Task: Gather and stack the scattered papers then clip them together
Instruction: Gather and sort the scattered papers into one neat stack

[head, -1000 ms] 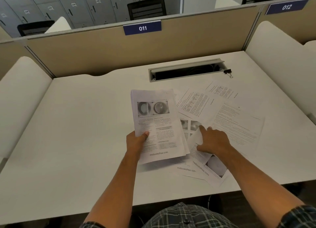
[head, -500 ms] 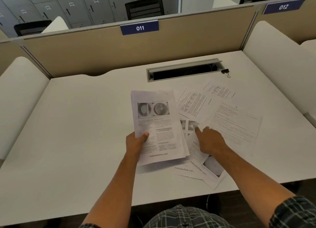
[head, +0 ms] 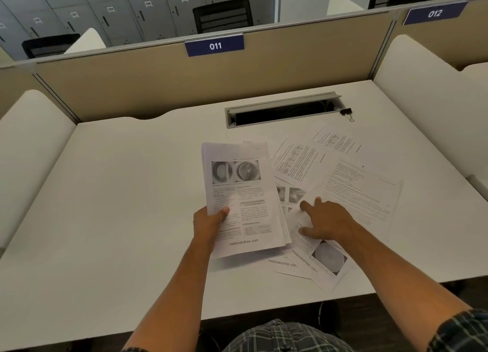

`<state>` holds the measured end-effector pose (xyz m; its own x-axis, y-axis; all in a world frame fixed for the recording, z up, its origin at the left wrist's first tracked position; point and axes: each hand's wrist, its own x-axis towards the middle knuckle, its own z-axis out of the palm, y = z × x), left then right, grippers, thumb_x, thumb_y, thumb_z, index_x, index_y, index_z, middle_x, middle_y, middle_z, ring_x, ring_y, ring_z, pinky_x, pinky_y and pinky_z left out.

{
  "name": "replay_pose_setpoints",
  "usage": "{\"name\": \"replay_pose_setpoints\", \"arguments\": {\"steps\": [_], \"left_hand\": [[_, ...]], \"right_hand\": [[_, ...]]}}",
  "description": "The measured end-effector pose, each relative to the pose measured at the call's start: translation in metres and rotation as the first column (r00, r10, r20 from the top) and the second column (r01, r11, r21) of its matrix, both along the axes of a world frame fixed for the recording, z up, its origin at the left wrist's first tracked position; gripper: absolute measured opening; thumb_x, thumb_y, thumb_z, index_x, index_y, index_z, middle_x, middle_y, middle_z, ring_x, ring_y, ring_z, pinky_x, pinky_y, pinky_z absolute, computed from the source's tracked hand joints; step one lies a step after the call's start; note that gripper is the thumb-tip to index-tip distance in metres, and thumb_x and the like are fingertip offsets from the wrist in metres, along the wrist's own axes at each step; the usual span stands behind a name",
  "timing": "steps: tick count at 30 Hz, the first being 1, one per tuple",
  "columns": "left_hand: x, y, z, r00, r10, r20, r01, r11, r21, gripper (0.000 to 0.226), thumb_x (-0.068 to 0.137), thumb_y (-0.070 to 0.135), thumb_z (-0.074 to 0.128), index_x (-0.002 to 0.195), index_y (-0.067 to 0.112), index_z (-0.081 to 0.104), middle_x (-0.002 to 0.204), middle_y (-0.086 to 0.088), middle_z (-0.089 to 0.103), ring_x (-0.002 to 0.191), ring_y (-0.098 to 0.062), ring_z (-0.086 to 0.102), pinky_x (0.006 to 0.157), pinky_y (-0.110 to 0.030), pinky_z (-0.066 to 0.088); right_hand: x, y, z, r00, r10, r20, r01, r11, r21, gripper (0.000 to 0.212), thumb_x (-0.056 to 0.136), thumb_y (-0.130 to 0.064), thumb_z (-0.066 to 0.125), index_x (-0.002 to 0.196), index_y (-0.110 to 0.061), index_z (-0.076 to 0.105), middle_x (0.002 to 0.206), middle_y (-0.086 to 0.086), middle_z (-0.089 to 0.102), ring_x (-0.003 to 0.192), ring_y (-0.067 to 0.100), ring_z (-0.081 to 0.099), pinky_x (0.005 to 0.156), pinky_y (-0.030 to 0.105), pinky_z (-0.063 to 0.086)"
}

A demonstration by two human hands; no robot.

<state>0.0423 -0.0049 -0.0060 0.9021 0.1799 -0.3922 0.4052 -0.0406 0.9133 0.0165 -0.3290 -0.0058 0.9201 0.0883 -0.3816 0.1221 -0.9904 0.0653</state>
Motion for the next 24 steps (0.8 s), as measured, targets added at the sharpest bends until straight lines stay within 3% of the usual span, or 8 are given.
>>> {"name": "replay_pose_setpoints", "arguments": {"steps": [3, 6, 10, 14, 17, 19, 21, 24], "left_hand": [[0.002, -0.001, -0.001, 1.0, -0.004, 0.001, 0.004, 1.0, -0.001, 0.028, 0.089, 0.018, 0.079, 0.115, 0.01, 0.073, 0.103, -0.005, 0.077, 0.087, -0.024, 0.075, 0.069, -0.03, 0.061], [0.002, -0.001, 0.0, 1.0, -0.004, 0.009, 0.004, 1.0, -0.003, 0.025, 0.089, 0.016, 0.08, 0.112, 0.012, 0.074, 0.097, 0.0, 0.078, 0.083, -0.019, 0.076, 0.064, -0.025, 0.06], [0.002, -0.002, 0.0, 1.0, 0.001, 0.008, -0.001, 1.0, -0.013, 0.022, 0.088, 0.015, 0.08, 0.109, 0.013, 0.074, 0.099, -0.002, 0.078, 0.084, -0.021, 0.076, 0.067, -0.028, 0.061], [0.003, -0.002, 0.0, 1.0, 0.003, 0.006, -0.003, 1.0, -0.019, 0.022, 0.088, 0.014, 0.08, 0.109, 0.012, 0.074, 0.099, -0.004, 0.078, 0.085, -0.023, 0.076, 0.071, -0.033, 0.062], [0.002, 0.0, 0.002, 1.0, 0.002, 0.011, -0.002, 1.0, -0.022, 0.022, 0.088, 0.015, 0.08, 0.109, 0.014, 0.073, 0.097, 0.0, 0.078, 0.084, -0.022, 0.076, 0.067, -0.03, 0.062], [0.001, 0.001, 0.002, 1.0, -0.005, 0.01, 0.005, 1.0, -0.015, 0.023, 0.088, 0.016, 0.08, 0.11, 0.013, 0.073, 0.097, 0.0, 0.078, 0.084, -0.022, 0.076, 0.068, -0.031, 0.063], [0.0, 0.001, 0.002, 1.0, -0.011, 0.009, 0.011, 1.0, -0.024, 0.025, 0.088, 0.016, 0.08, 0.112, 0.011, 0.073, 0.099, -0.002, 0.078, 0.086, -0.024, 0.077, 0.072, -0.034, 0.063], [-0.001, 0.0, 0.002, 1.0, -0.016, 0.012, 0.016, 0.999, -0.029, 0.024, 0.088, 0.015, 0.08, 0.111, 0.012, 0.074, 0.099, -0.002, 0.079, 0.085, -0.021, 0.077, 0.066, -0.027, 0.062]], "right_hand": [[-0.004, 0.002, -0.003, 0.997, -0.035, 0.072, 0.033, 0.999, 0.018, 0.084, 0.08, -0.072, 0.055, 0.148, -0.027, 0.036, 0.128, 0.011, 0.058, 0.091, 0.025, 0.069, 0.066, 0.033, 0.054], [-0.005, 0.007, -0.008, 0.997, -0.038, 0.071, 0.039, 0.999, -0.008, 0.083, 0.082, -0.066, 0.052, 0.151, -0.024, 0.033, 0.146, 0.022, 0.051, 0.094, 0.028, 0.07, 0.061, 0.03, 0.048], [-0.003, 0.016, -0.011, 0.998, -0.055, 0.021, 0.055, 0.998, -0.008, 0.077, 0.088, -0.051, 0.053, 0.155, -0.023, 0.025, 0.159, 0.037, 0.028, 0.108, 0.04, 0.067, 0.075, 0.036, 0.052], [-0.004, 0.024, -0.009, 1.0, -0.02, -0.001, 0.02, 0.996, -0.083, 0.092, 0.093, -0.032, 0.066, 0.163, -0.017, 0.007, 0.155, 0.048, 0.021, 0.124, 0.052, 0.057, 0.098, 0.052, 0.052], [-0.003, 0.025, 0.001, 0.999, -0.029, -0.02, 0.027, 0.996, -0.083, 0.097, 0.099, -0.026, 0.063, 0.164, -0.014, -0.008, 0.157, 0.042, 0.027, 0.125, 0.044, 0.059, 0.096, 0.047, 0.053], [-0.003, 0.019, 0.009, 0.995, -0.097, 0.024, 0.098, 0.995, -0.036, 0.091, 0.098, -0.022, 0.061, 0.165, -0.011, 0.0, 0.149, 0.027, 0.047, 0.114, 0.033, 0.066, 0.083, 0.039, 0.055], [-0.008, 0.012, 0.02, 0.973, -0.219, 0.074, 0.215, 0.975, 0.059, 0.071, 0.096, -0.017, 0.059, 0.158, -0.009, 0.026, 0.122, 0.012, 0.066, 0.095, 0.025, 0.068, 0.069, 0.032, 0.05], [-0.018, 0.009, 0.034, 0.9, -0.41, 0.148, 0.372, 0.9, 0.228, 0.041, 0.096, -0.011, 0.055, 0.137, -0.011, 0.05, 0.093, 0.007, 0.07, 0.069, 0.022, 0.059, 0.061, 0.029, 0.045]]}}
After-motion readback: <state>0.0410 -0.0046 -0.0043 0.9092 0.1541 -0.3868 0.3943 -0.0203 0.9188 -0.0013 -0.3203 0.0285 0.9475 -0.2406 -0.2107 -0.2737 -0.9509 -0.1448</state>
